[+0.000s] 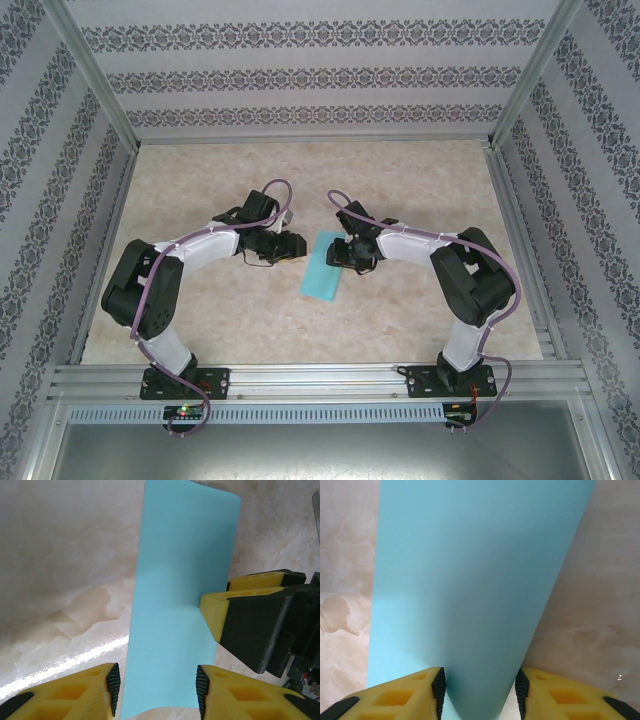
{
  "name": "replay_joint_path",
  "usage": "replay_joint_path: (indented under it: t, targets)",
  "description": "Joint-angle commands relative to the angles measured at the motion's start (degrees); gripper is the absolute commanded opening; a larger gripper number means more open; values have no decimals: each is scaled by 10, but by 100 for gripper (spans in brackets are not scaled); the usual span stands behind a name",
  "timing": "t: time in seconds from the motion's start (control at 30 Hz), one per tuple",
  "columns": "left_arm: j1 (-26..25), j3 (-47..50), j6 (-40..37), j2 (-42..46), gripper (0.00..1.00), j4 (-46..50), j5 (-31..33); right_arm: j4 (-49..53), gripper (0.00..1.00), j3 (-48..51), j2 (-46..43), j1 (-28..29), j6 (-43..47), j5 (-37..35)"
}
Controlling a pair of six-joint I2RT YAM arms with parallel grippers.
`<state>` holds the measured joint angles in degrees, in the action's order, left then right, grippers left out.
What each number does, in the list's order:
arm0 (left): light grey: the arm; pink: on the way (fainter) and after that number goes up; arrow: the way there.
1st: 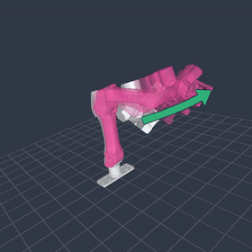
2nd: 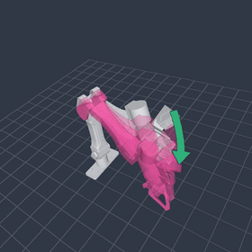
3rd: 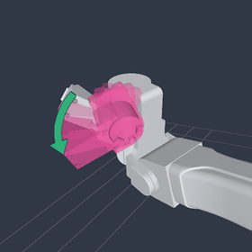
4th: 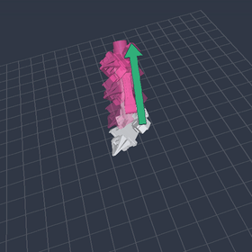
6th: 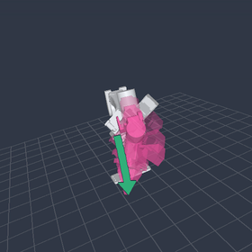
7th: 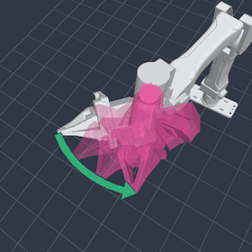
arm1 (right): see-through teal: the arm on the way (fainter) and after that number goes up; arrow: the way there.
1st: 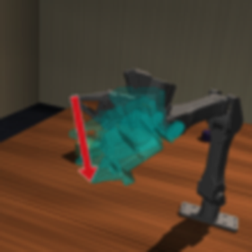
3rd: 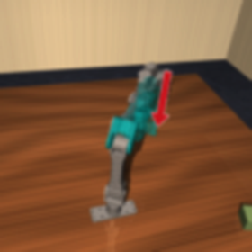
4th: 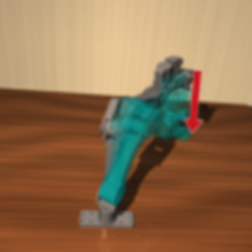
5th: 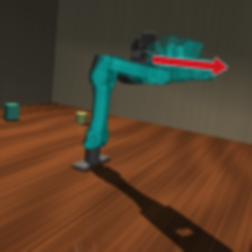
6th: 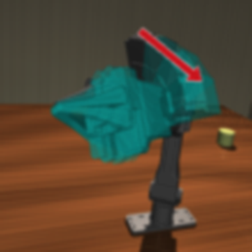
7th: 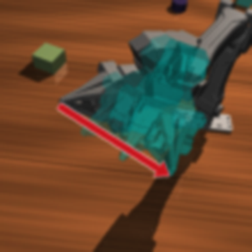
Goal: Fold a paper plane with a square sheet of paper (pick it up from the middle)
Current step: Fold the square sheet of paper in half at the center of the table.
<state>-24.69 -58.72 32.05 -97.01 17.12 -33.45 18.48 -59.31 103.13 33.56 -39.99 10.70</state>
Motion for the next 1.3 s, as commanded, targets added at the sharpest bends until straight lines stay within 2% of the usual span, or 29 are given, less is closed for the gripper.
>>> replay_joint_path:
  t: [0.0, 0.43, 1.07, 1.27]
  targets:
    - [1, 9, 5, 13, 47, -14, -12, 19, 44, -5, 13, 8, 15, -15]
    - [1, 7, 3, 5, 47, -14, -12, 32, 44, -20, 22, 14, 28, -22]
    - [1, 4, 13, -3, 45, -27, -25, 17, 46, -11, 27, 12, 2, -25]
    - [-3, -4, 17, -16, 45, -34, -30, 24, 43, -10, 25, 11, 12, -25]
